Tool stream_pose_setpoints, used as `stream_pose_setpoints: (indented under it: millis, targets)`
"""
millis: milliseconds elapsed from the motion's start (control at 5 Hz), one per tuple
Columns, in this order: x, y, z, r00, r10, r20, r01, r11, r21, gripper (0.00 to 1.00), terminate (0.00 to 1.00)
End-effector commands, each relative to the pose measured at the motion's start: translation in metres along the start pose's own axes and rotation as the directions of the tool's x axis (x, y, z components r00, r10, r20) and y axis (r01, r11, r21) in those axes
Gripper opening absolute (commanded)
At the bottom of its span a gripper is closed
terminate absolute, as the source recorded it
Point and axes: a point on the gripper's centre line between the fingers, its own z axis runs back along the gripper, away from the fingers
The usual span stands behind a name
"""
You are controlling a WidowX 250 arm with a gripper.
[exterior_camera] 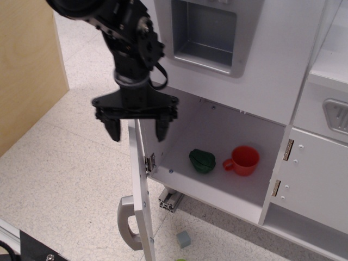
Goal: Close low fridge
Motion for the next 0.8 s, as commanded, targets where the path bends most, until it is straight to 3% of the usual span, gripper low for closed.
stream_pose_setpoints:
  millis: [0, 600]
  targets:
    - [0.004, -0.038, -0.006, 0.998, 0.059, 0.023, -0.058, 0.998, -0.026, 1.00, 0.00]
    - [0.018, -0.073, 0.011, 0.991, 0.132, 0.031, -0.129, 0.989, -0.077, 1.00, 0.00]
